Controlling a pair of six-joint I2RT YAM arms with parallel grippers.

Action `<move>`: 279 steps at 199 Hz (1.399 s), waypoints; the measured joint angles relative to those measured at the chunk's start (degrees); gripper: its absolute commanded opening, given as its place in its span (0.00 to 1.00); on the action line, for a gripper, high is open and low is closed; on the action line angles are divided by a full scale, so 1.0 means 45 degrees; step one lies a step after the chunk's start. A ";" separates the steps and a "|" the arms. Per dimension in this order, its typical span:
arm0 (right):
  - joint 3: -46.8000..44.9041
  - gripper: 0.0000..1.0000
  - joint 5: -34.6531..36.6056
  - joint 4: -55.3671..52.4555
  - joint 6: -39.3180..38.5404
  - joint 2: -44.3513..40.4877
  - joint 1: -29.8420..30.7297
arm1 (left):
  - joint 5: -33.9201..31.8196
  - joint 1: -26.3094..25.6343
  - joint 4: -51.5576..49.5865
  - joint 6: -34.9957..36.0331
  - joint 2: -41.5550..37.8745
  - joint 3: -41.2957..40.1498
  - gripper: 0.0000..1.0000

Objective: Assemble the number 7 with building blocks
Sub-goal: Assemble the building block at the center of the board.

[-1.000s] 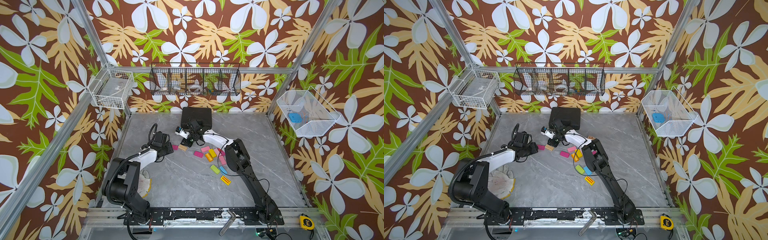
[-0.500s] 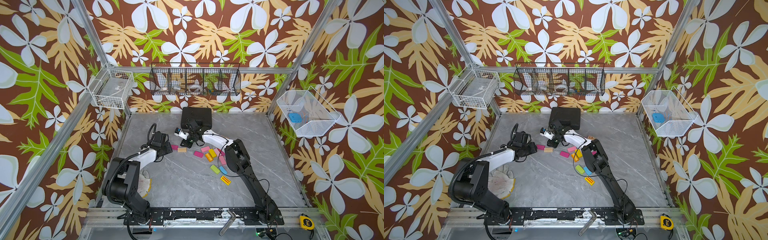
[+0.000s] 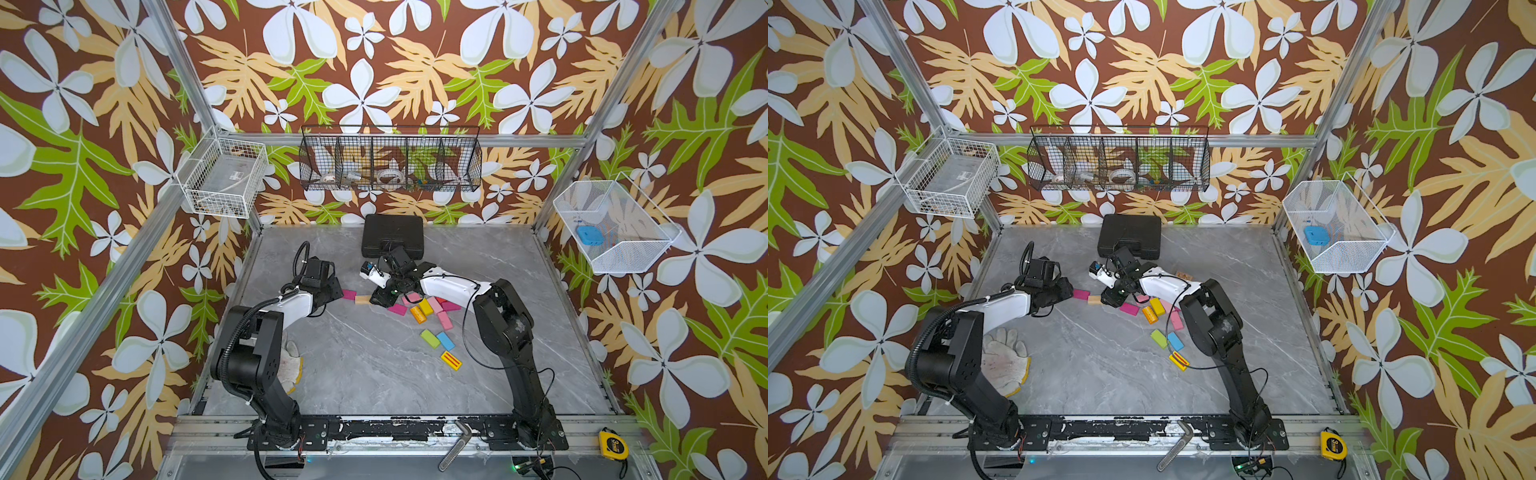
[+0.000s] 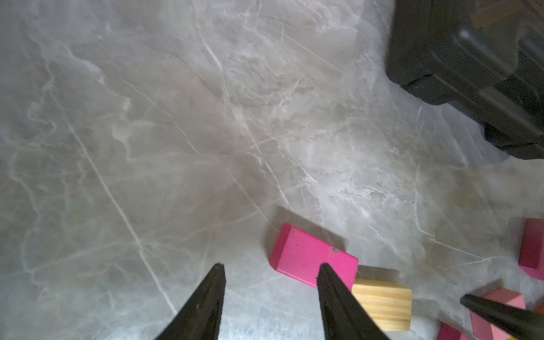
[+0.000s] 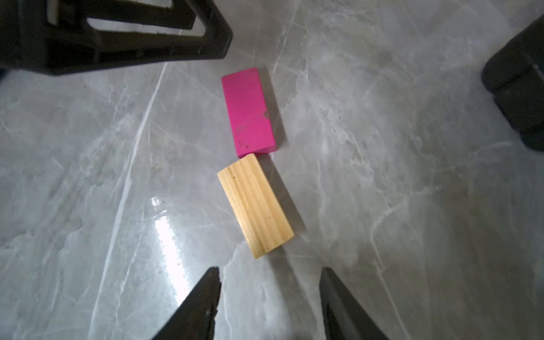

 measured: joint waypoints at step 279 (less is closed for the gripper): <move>-0.0384 0.44 0.2822 0.2424 0.4401 0.0981 0.1112 | 0.0461 0.0675 0.0457 0.0019 0.0121 -0.0427 0.54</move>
